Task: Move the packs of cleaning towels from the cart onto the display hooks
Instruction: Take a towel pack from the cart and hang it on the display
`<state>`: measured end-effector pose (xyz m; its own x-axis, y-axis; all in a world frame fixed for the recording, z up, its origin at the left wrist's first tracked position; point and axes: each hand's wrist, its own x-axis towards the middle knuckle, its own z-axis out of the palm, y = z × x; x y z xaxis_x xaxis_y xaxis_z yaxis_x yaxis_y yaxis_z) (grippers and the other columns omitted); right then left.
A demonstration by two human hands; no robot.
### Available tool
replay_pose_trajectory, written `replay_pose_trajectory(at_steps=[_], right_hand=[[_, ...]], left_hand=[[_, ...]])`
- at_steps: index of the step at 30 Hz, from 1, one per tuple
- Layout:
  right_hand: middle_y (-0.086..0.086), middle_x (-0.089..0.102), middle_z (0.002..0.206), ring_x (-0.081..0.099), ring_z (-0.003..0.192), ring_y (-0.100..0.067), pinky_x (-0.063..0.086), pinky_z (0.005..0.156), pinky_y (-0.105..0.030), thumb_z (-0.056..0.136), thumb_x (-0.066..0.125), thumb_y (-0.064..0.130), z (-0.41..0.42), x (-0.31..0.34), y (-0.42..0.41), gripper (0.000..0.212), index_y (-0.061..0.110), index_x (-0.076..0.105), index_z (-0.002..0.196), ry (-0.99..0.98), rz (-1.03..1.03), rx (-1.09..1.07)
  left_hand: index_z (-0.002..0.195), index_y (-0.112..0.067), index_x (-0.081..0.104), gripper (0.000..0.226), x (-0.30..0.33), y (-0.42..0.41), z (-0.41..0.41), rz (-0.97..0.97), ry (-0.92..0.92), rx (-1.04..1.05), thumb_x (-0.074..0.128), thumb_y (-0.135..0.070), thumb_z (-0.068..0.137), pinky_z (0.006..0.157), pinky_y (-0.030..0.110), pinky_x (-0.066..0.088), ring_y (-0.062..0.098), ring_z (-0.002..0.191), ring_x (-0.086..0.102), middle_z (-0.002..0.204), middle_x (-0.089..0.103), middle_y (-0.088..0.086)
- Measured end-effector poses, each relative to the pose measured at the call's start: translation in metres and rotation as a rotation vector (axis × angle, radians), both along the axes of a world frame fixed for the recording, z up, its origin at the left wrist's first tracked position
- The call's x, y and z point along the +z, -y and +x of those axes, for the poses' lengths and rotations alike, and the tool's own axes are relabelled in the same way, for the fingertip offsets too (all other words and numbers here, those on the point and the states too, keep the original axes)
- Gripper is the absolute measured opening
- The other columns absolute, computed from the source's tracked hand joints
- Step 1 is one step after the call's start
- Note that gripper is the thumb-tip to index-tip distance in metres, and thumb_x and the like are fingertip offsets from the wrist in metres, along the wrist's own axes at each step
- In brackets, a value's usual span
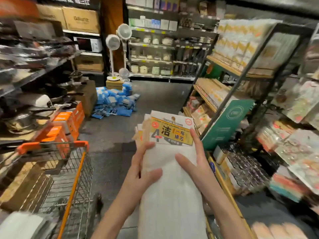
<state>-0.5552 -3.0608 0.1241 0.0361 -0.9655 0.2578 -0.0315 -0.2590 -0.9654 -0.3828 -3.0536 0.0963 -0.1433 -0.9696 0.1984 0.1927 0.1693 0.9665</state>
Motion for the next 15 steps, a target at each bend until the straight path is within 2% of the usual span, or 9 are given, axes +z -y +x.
replay_pose_trajectory(at_steps=[4, 5, 7, 9, 12, 15], right_hand=[[0.036, 0.050, 0.126, 0.051, 0.115, 0.011, 0.045, 0.083, -0.006, 0.075, 0.077, 0.027, -0.022, -0.003, -0.048, 0.085, 0.046, 0.025, 0.140, 0.023, 0.007, -0.213], [0.030, 0.054, 0.126, 0.053, 0.114, 0.009, 0.047, 0.083, -0.009, 0.073, 0.079, 0.027, -0.030, -0.005, -0.061, 0.084, 0.046, 0.029, 0.137, 0.032, 0.016, -0.277], [0.010, 0.055, 0.127, 0.056, 0.114, -0.003, 0.050, 0.089, -0.023, 0.068, 0.077, 0.032, -0.048, -0.007, -0.089, 0.071, 0.042, 0.040, 0.127, 0.043, 0.058, -0.431], [0.001, 0.059, 0.119, 0.060, 0.107, -0.010, 0.051, 0.088, -0.032, 0.062, 0.076, 0.038, -0.066, -0.008, -0.118, 0.055, 0.038, 0.048, 0.109, 0.052, 0.091, -0.570], [0.002, 0.063, 0.106, 0.063, 0.098, -0.014, 0.052, 0.082, -0.033, 0.057, 0.085, 0.039, -0.093, -0.005, -0.162, 0.053, 0.032, 0.053, 0.099, 0.063, 0.112, -0.741], [0.000, 0.063, 0.093, 0.064, 0.078, -0.005, 0.051, 0.064, -0.024, 0.054, 0.086, 0.034, -0.122, -0.003, -0.206, 0.053, 0.028, 0.055, 0.097, 0.100, 0.114, -0.881]], left_hand=[[0.114, -0.047, 0.057, 0.061, -0.004, -0.019, -0.023, 0.040, -0.097, -0.169, 0.074, -0.032, 0.058, 0.070, 0.023, 0.055, 0.011, 0.101, 0.066, 0.115, 0.063, -0.020], [0.114, -0.047, 0.057, 0.061, -0.005, -0.026, -0.032, 0.057, -0.120, -0.202, 0.074, -0.031, 0.057, 0.070, 0.024, 0.055, 0.011, 0.101, 0.066, 0.116, 0.063, -0.020], [0.113, -0.048, 0.058, 0.061, -0.006, -0.040, -0.051, 0.078, -0.156, -0.272, 0.074, -0.029, 0.056, 0.070, 0.023, 0.055, 0.010, 0.102, 0.066, 0.115, 0.063, -0.021], [0.112, -0.048, 0.059, 0.062, -0.007, -0.056, -0.072, 0.110, -0.189, -0.357, 0.074, -0.029, 0.056, 0.071, 0.024, 0.055, 0.010, 0.104, 0.065, 0.115, 0.064, -0.022], [0.116, -0.055, 0.056, 0.067, -0.008, -0.081, -0.106, 0.118, -0.169, -0.495, 0.076, -0.032, 0.056, 0.081, 0.031, 0.056, 0.011, 0.112, 0.062, 0.127, 0.058, -0.022], [0.124, -0.069, 0.040, 0.079, -0.009, -0.107, -0.142, 0.112, -0.178, -0.692, 0.077, -0.030, 0.065, 0.096, 0.041, 0.050, 0.011, 0.124, 0.054, 0.143, 0.044, -0.023]])
